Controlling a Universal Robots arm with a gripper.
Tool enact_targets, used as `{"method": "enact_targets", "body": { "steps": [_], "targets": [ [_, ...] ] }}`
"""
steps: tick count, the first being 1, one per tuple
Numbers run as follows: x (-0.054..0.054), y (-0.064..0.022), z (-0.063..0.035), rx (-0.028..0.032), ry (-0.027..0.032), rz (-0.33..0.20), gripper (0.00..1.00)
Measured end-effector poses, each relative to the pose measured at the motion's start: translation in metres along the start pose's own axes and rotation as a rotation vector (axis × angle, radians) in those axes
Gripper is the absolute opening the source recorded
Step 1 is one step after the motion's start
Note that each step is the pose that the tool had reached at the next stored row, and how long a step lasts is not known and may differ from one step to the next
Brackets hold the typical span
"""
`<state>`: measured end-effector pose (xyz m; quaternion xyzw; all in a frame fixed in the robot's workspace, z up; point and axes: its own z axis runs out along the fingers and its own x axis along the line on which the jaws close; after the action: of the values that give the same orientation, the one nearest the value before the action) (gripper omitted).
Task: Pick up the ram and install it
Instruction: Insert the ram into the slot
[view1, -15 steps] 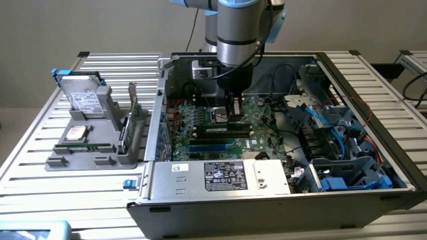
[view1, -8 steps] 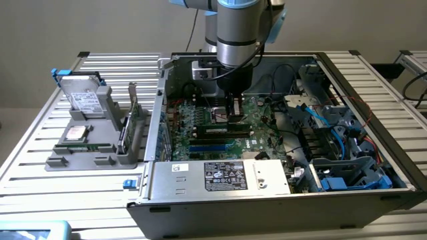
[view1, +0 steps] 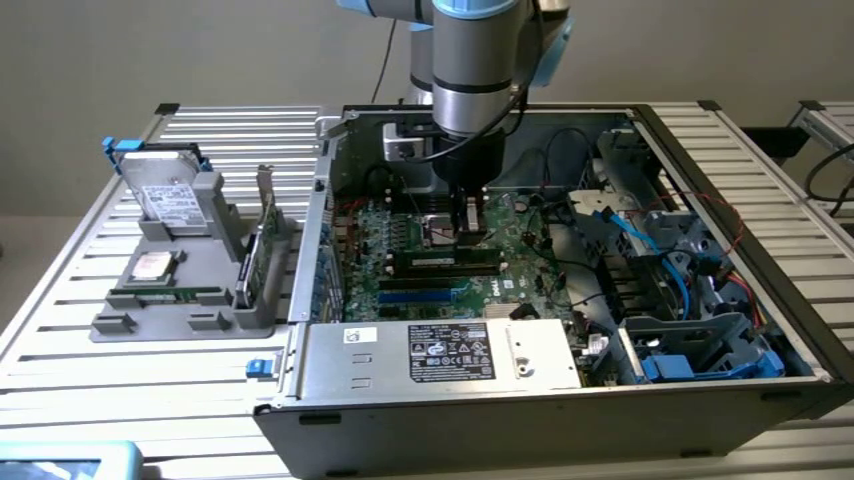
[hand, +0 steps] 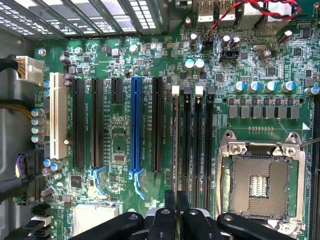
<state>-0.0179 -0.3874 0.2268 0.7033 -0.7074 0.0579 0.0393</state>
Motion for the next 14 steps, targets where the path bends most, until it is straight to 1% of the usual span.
{"method": "enact_targets", "body": {
  "steps": [14],
  "targets": [
    [-0.0004, 0.0017, 0.0029, 0.0028, 0.0004, 0.003, 0.13]
  ]
}}
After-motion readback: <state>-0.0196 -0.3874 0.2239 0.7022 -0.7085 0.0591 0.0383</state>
